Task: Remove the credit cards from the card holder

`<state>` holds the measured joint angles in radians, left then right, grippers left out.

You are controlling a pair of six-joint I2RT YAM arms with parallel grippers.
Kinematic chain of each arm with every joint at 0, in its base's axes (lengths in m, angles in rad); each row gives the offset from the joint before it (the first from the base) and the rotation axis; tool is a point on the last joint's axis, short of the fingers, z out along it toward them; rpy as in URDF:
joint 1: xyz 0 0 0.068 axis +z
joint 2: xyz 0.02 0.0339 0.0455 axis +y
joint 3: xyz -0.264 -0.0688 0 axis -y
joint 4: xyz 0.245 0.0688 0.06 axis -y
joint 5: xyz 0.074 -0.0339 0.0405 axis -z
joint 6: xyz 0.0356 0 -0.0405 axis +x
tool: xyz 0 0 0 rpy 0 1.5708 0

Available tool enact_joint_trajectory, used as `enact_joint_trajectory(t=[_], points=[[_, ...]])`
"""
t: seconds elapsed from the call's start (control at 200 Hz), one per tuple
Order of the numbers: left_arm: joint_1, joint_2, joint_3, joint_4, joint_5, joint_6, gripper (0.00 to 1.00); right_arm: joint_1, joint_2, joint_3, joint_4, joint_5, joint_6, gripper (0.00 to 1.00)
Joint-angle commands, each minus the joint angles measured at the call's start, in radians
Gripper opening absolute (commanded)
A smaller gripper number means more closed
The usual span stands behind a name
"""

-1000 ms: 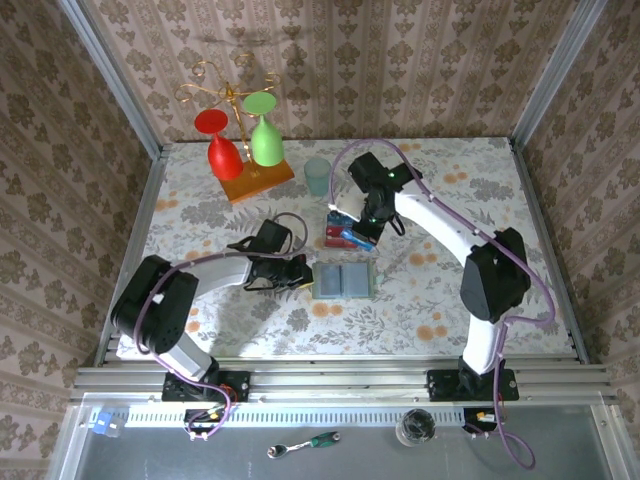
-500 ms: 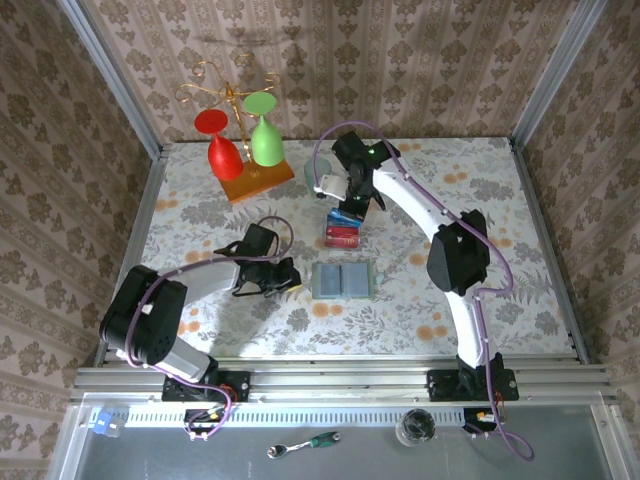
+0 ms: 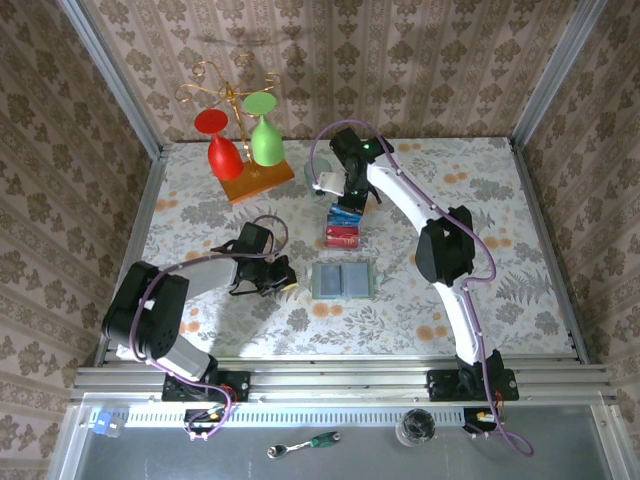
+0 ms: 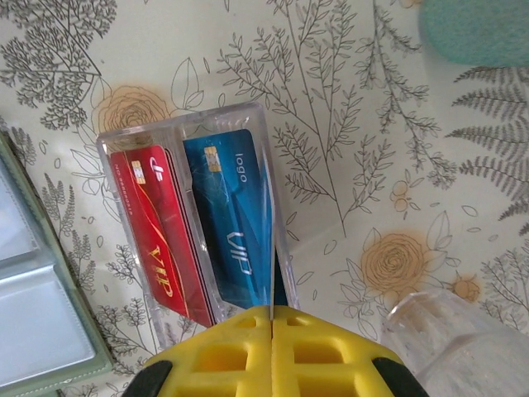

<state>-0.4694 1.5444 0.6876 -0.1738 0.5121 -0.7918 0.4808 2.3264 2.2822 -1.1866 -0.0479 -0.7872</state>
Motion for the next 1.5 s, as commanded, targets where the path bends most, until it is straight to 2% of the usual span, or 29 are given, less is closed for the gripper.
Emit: enact_joint_trajectory(t=[0.0,0.095,0.17,0.475,0.68,0.95,1.18,1.345,1.495], points=[[0.007,0.019,0.024,-0.014,0.021,0.023,0.00,-0.007,0.029,0.030,-0.027,0.042,-0.042,0.01],[0.007,0.032,0.032,-0.011,0.026,0.023,0.00,-0.009,0.031,0.030,-0.022,0.045,-0.043,0.12],[0.007,0.042,0.041,-0.008,0.029,0.020,0.00,-0.010,0.024,0.030,-0.019,0.043,-0.036,0.16],[0.006,0.060,0.077,-0.006,0.038,0.025,0.00,-0.011,-0.052,-0.012,0.007,0.008,0.016,0.19],[0.006,0.071,0.088,0.024,0.052,0.020,0.00,-0.011,-0.164,-0.160,0.115,-0.059,0.154,0.21],[-0.007,0.094,0.104,0.060,0.055,0.011,0.00,-0.007,-0.384,-0.536,0.420,-0.142,0.496,0.25],[-0.039,0.115,0.104,0.096,0.057,-0.008,0.00,-0.004,-0.531,-0.801,0.629,-0.219,0.852,0.26],[-0.068,0.131,0.105,0.115,0.051,-0.021,0.00,0.007,-0.609,-0.967,0.768,-0.262,1.080,0.22],[-0.090,0.138,0.108,0.117,0.043,-0.024,0.00,0.016,-0.633,-1.052,0.806,-0.291,1.275,0.18]])
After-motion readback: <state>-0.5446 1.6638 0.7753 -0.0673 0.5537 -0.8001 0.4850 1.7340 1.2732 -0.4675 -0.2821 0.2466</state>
